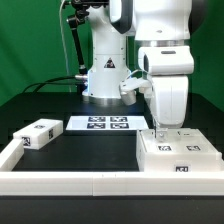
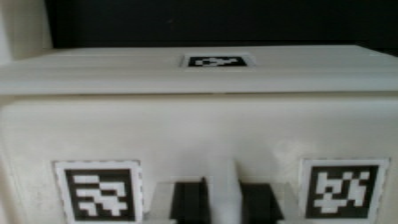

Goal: Assemble cabinet

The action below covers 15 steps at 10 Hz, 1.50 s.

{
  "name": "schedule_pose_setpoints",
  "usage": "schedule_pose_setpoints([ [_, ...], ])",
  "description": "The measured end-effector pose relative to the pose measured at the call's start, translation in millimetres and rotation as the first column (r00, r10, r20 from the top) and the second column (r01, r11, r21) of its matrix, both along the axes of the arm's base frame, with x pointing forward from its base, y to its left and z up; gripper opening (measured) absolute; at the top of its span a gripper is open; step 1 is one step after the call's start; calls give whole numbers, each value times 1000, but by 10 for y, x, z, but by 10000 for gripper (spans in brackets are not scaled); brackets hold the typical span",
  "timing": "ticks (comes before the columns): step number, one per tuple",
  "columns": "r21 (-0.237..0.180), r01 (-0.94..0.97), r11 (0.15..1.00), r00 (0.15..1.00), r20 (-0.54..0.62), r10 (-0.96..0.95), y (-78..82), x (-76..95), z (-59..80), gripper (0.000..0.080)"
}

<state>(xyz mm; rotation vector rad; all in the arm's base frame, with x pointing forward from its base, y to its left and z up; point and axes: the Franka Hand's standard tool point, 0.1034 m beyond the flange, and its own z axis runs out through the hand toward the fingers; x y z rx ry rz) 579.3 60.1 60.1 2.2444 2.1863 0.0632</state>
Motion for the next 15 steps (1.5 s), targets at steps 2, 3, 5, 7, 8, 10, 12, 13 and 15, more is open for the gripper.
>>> schedule_pose_setpoints([
  [2,-7,-8,1000,1000,5,8,5,-17,54,69],
  [3,-16,-20,1000,1000,11,20,-9,-35,107,264],
  [5,-31,-32,999,999,18,32,-36,-122,218,538],
  [7,-31,-2,1000,999,53,4,-45,-293,310,727],
  [8,-28,45,999,996,74,-43,-55,-452,347,778],
  [10,11,238,971,963,126,-238,4,-805,493,795],
  [12,65,388,920,909,138,-393,196,-1106,505,798],
  [13,77,410,909,899,134,-417,256,-1173,480,797],
  [15,77,415,907,897,132,-422,244,-1168,478,797],
])
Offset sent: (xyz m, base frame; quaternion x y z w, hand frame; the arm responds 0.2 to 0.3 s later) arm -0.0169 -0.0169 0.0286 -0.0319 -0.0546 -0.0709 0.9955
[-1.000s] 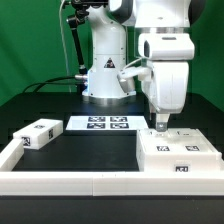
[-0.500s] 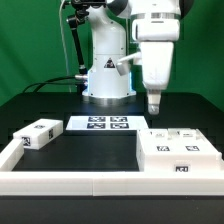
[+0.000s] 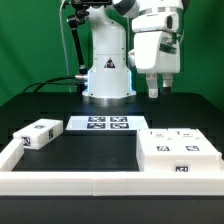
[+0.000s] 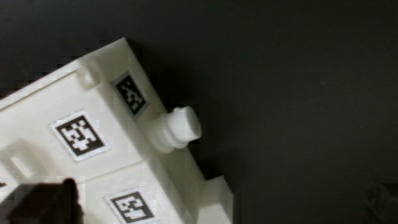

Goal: Assemble cabinet

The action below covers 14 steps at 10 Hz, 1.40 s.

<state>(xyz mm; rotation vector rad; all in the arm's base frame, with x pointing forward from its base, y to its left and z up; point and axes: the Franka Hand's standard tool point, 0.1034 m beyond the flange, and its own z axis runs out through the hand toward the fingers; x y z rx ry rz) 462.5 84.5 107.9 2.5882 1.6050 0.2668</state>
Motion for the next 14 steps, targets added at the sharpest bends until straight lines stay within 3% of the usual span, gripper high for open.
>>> schedule_pose_setpoints([
  [2,12,54,998,999,-3,-54,3,-1,-1,797],
  [3,40,147,988,989,2,-148,-1,-4,-2,797],
  [4,99,314,944,948,9,-317,-24,-61,-30,797],
  [7,161,593,789,804,-57,-592,-74,-88,-158,797],
  [11,190,746,639,663,-113,-740,-52,-91,-166,797],
  [14,196,756,624,651,-126,-749,-46,-33,-368,797],
])
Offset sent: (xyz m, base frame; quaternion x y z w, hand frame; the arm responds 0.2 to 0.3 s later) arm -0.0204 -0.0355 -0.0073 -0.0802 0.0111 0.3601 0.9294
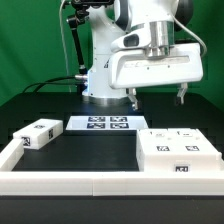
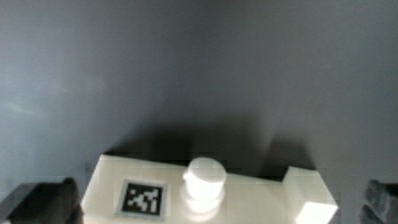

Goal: Assemble cabinet

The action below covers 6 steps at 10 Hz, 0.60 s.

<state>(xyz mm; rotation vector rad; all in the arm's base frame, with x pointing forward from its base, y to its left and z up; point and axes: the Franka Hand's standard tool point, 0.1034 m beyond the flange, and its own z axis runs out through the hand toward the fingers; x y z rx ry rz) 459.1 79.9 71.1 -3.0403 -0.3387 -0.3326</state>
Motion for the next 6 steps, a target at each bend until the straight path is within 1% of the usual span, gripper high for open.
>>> schedule_pose_setpoints([
  [2,4,-5,1000,1000,-3,5,-57,150,-127,797],
  [4,15,-1,1000,1000,-2,1,-18,261,-229,797],
  [6,23,0,1000,1000,-5,0,15,307,-349,797],
])
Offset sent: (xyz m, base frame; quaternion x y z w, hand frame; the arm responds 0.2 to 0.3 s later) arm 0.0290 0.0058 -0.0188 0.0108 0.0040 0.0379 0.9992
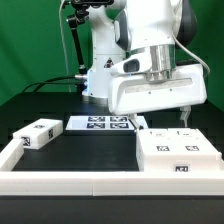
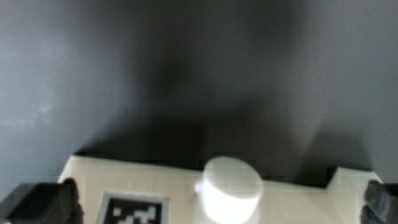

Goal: Assemble cabinet

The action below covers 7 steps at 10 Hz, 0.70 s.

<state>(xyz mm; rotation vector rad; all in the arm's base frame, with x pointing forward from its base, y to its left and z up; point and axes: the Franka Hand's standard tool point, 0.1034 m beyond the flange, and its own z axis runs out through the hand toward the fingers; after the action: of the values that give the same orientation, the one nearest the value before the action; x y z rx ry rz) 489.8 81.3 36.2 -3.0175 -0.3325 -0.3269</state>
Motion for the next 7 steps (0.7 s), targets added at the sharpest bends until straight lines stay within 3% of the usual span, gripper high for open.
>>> schedule_pose_setpoints([
  [5,-2,-7,1000,1000,2,7,-4,-2,15,797],
  [7,13,95,995,995,-27,-95,-35,-60,-13,797],
])
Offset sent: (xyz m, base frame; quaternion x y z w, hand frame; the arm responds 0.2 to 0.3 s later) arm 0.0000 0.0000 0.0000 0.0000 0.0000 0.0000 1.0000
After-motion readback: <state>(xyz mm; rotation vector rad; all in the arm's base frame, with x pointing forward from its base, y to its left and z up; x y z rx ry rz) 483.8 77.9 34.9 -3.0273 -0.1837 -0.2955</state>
